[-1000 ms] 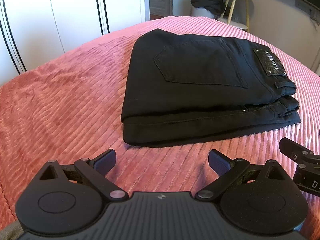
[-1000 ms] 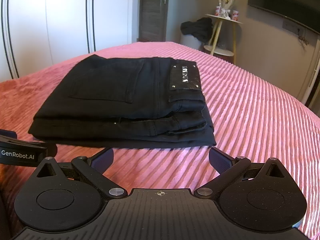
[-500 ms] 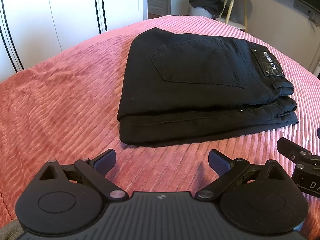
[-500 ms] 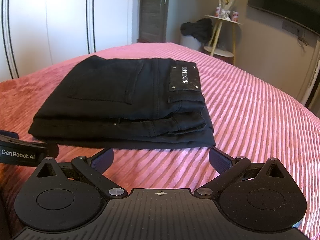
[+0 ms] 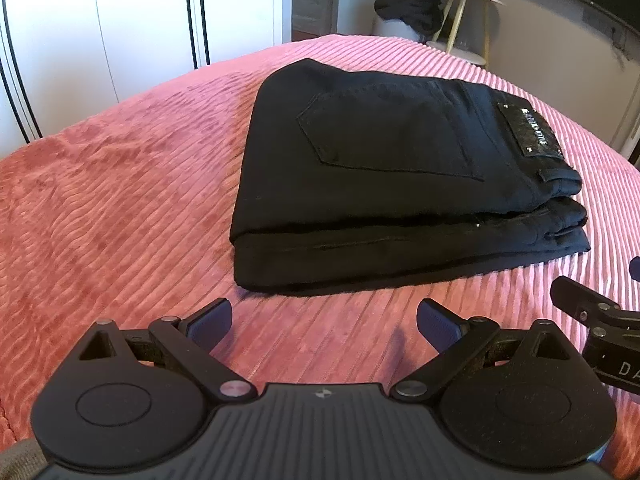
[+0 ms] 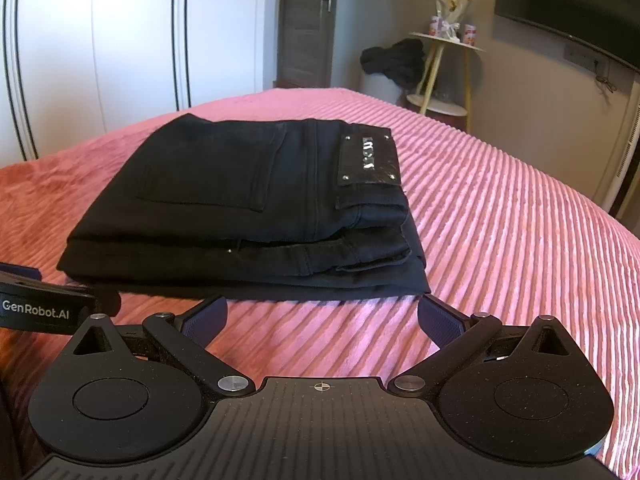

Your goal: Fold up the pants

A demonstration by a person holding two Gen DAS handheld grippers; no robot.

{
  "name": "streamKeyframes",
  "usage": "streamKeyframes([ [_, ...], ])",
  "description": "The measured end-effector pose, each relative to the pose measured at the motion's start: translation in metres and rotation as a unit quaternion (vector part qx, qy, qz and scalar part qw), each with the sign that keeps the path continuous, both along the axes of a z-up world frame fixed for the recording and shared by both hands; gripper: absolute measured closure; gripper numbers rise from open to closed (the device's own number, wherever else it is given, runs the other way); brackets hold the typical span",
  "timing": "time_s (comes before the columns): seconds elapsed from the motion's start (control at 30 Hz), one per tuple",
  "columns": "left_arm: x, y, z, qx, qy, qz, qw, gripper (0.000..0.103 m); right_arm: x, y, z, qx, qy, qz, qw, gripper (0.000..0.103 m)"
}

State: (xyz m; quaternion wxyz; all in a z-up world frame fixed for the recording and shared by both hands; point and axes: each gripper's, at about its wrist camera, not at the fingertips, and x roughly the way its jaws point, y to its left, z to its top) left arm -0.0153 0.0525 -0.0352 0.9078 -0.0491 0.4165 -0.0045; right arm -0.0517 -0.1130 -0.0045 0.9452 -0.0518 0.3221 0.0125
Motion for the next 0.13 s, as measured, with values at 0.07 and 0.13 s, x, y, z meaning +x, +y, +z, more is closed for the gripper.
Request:
streamKeyframes([
  [0.07,0.0002,-0.0001,-0.0001,-0.005,0.0,-0.003,1.0,0.004,-0.0002,-0.0002,0.0002,0.0,0.0,0.001,1.0,0.0],
  [0.13,0.0004,-0.0011,-0.0002,-0.003,0.001,-0.003,1.0,0.004,-0.0001,-0.0001,0.0001,0.0,0.0,0.0,1.0,0.0],
])
